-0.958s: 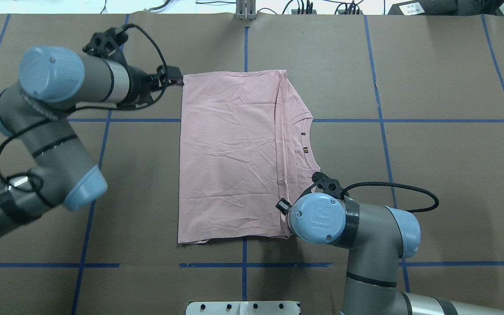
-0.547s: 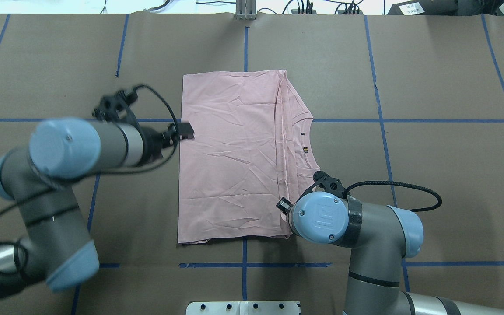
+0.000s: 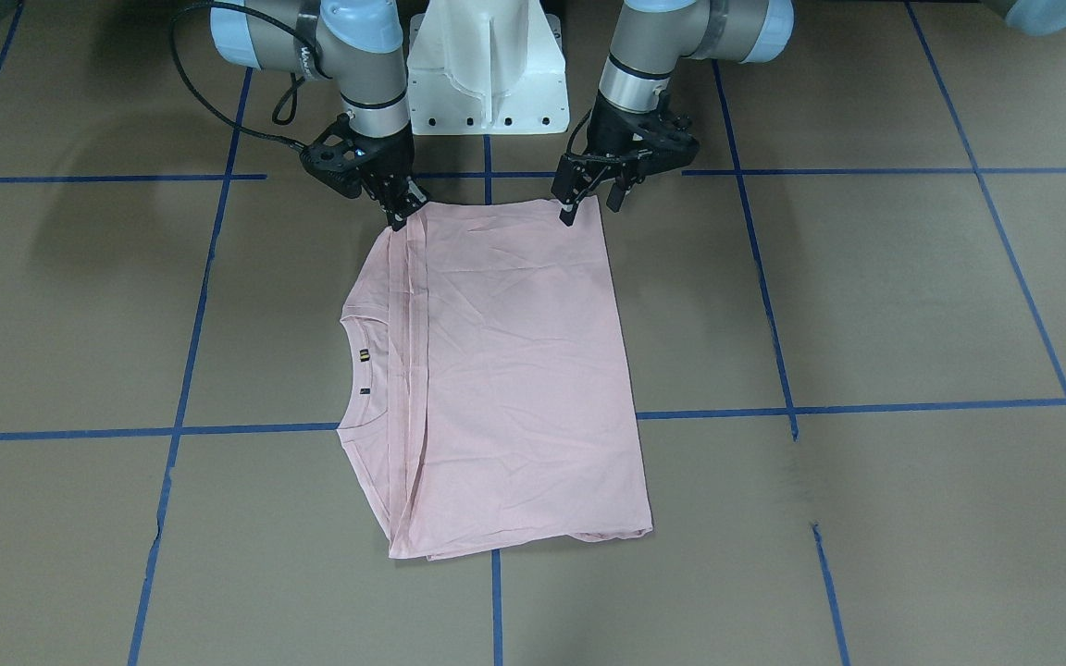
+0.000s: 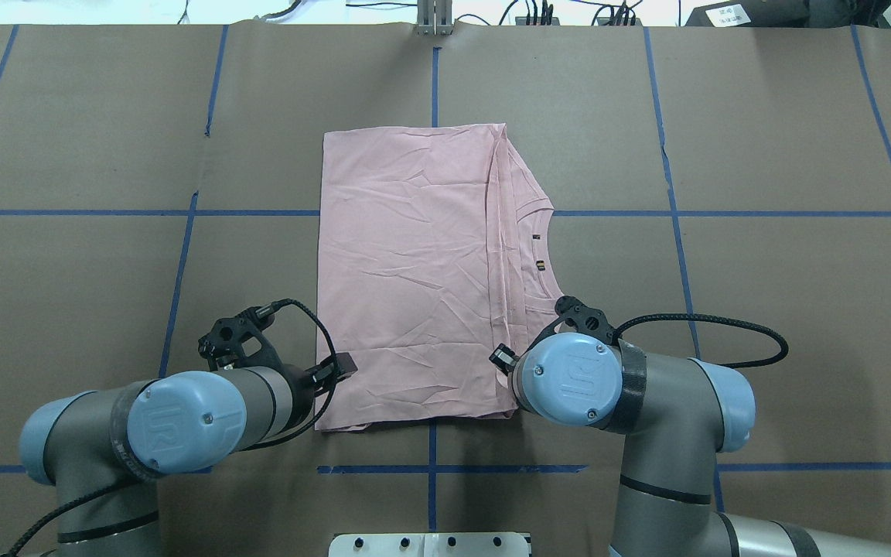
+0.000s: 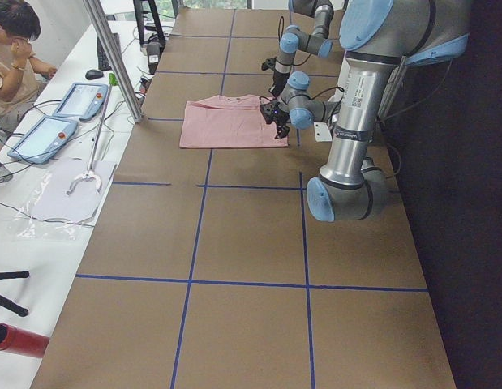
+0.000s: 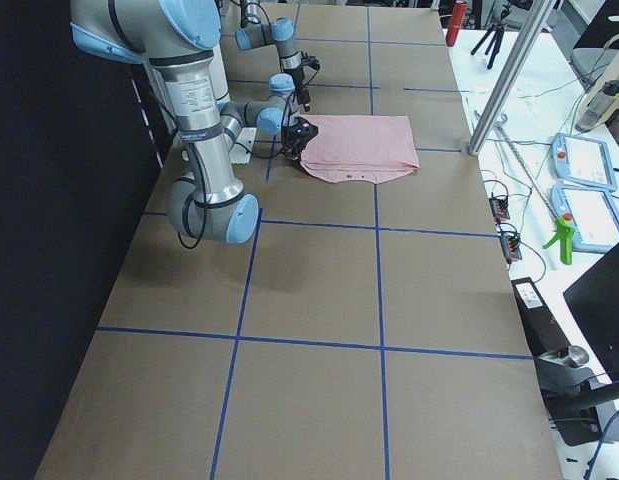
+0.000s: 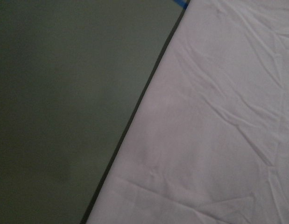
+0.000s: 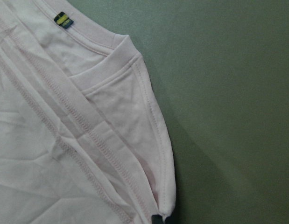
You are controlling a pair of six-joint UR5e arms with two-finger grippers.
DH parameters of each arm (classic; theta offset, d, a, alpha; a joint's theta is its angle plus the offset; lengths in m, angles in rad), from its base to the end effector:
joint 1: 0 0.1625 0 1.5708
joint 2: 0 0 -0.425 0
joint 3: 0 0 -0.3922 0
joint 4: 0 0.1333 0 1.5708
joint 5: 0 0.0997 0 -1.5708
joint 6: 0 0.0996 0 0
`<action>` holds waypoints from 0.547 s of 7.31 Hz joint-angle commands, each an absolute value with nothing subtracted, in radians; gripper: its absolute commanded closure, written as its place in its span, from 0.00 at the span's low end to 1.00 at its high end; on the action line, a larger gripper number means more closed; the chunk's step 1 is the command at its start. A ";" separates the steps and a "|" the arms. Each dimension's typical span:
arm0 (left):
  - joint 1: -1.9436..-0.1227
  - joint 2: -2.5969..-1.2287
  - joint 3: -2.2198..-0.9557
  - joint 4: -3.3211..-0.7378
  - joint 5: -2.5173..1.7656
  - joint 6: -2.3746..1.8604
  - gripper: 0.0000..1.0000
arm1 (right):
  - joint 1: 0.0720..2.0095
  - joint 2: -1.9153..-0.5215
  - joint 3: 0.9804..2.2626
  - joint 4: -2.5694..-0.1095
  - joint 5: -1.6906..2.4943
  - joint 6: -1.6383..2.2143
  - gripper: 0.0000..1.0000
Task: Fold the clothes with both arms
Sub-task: 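Move the left gripper to the shirt corner nearest the robot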
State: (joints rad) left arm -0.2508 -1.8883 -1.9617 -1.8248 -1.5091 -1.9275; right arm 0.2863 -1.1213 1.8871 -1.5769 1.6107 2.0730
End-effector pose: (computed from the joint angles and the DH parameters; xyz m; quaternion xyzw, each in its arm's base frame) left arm 0.5167 -0.2763 0.2861 0.0028 0.4634 -0.2786 0.8412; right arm -0.5469 -0.2958 0.2769 -0.0584 -0.3665 0.3498 0.8601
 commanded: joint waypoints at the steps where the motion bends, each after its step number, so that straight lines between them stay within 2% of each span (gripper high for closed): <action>1: -0.220 -1.873 -1.950 -1.822 -1.508 -1.937 0.15 | 0.288 -1.121 1.887 -1.577 1.609 2.066 1.00; 4: -0.215 -1.881 -1.945 -1.821 -1.511 -1.937 0.23 | 0.288 -1.121 1.887 -1.577 1.609 2.065 1.00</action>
State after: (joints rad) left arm -0.2165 -1.8771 -1.9470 -1.8220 -1.5097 -1.9372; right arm 0.2883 -1.1213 1.8869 -1.5769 1.6092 2.0652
